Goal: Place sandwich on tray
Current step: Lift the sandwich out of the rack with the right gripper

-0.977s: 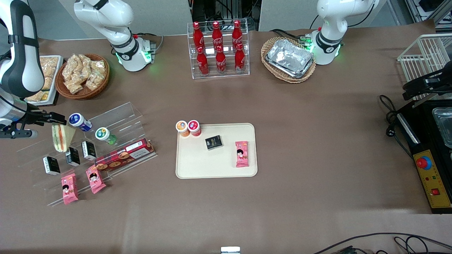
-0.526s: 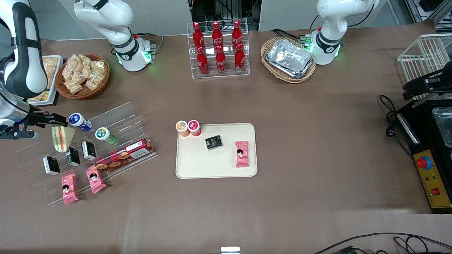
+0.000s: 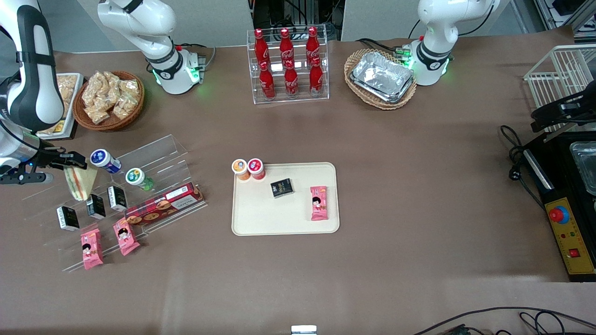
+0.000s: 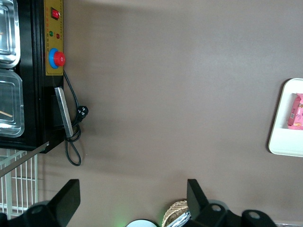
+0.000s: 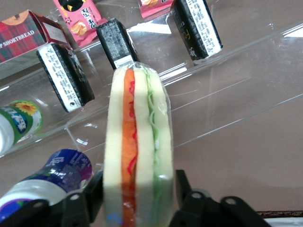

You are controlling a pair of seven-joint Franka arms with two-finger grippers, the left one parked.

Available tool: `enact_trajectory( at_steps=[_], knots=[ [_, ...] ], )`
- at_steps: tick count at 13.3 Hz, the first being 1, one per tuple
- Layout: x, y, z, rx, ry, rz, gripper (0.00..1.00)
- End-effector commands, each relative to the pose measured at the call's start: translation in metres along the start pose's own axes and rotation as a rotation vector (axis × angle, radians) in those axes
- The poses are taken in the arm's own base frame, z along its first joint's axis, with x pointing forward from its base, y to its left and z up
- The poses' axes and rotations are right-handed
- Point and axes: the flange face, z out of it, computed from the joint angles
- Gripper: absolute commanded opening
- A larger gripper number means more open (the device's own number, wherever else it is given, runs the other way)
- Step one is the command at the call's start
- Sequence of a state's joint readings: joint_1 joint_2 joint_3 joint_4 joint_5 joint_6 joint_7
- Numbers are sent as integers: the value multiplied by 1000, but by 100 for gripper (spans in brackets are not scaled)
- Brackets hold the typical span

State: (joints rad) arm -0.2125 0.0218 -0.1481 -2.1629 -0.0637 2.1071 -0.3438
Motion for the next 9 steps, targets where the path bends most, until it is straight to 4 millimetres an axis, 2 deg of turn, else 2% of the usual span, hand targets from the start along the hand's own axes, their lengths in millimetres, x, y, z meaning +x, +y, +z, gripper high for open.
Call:
enact_trajectory(
  at_steps=[1,3,5,7,9],
  knots=[
    [-2,4,4,-13,10,-22,51],
    [-2,1,1,-11,6,-31,47],
    [0,-1,-10,-14,12,-57,42],
    [13,-6,-39,-18,9,-79,41],
    [24,-23,-79,-15,-22,-108,41]
  ],
)
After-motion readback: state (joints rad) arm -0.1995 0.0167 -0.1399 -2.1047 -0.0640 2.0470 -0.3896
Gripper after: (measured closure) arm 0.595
